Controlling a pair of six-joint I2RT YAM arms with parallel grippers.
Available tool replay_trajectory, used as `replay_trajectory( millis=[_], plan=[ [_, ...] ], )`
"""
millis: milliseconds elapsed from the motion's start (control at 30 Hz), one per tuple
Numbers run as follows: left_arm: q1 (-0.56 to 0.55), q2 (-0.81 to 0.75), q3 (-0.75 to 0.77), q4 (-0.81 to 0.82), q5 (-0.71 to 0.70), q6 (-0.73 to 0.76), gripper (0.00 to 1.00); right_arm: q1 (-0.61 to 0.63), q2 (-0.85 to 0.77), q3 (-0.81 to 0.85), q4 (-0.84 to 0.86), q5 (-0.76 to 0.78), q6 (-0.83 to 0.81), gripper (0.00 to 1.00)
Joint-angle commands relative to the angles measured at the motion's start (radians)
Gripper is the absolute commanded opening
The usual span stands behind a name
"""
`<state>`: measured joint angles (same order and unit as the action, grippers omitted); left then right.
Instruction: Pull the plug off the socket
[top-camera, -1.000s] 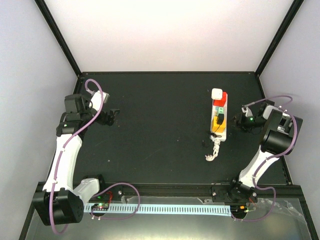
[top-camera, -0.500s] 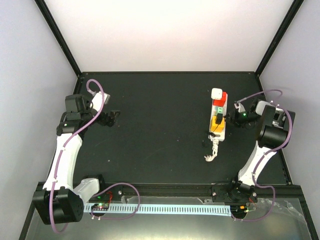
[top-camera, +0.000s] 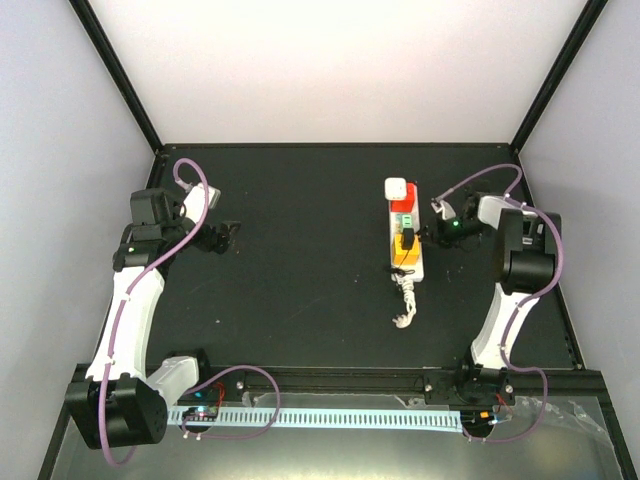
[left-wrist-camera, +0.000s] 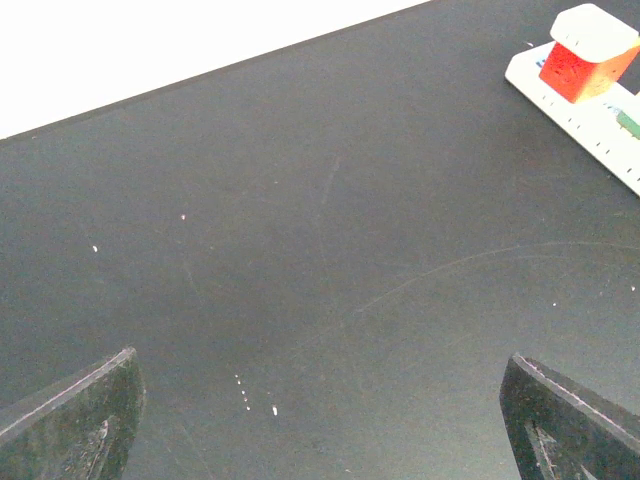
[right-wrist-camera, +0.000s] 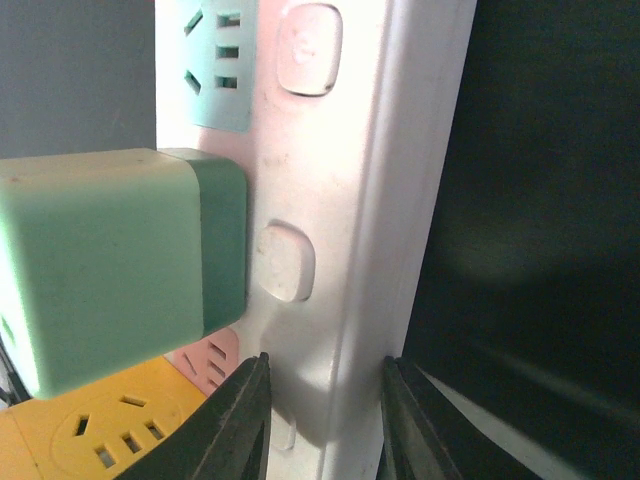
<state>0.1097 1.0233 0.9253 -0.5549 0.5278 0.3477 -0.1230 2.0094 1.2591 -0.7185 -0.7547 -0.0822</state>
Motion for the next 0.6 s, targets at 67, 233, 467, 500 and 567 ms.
replay_trajectory(
  millis=[67, 233, 467, 500, 567],
  plan=[
    [-0.005, 0.011, 0.033, -0.029, 0.0, 0.03, 0.99, 0.085, 0.011, 0.015, 0.004, -0.023, 0.042, 0.32],
    [-0.005, 0.007, 0.035, -0.048, -0.006, 0.051, 0.99, 0.19, 0.004, -0.009, 0.01, -0.016, 0.06, 0.32],
    [-0.005, 0.006, 0.042, -0.126, 0.028, 0.14, 0.99, 0.33, -0.011, -0.029, 0.062, -0.085, 0.113, 0.33],
    [-0.004, 0.006, 0.043, -0.14, 0.053, 0.16, 0.99, 0.347, -0.009, -0.027, 0.068, -0.109, 0.12, 0.34],
    [-0.006, 0.009, 0.044, -0.178, 0.107, 0.206, 0.99, 0.372, -0.012, -0.032, 0.08, -0.158, 0.123, 0.36]
  ],
)
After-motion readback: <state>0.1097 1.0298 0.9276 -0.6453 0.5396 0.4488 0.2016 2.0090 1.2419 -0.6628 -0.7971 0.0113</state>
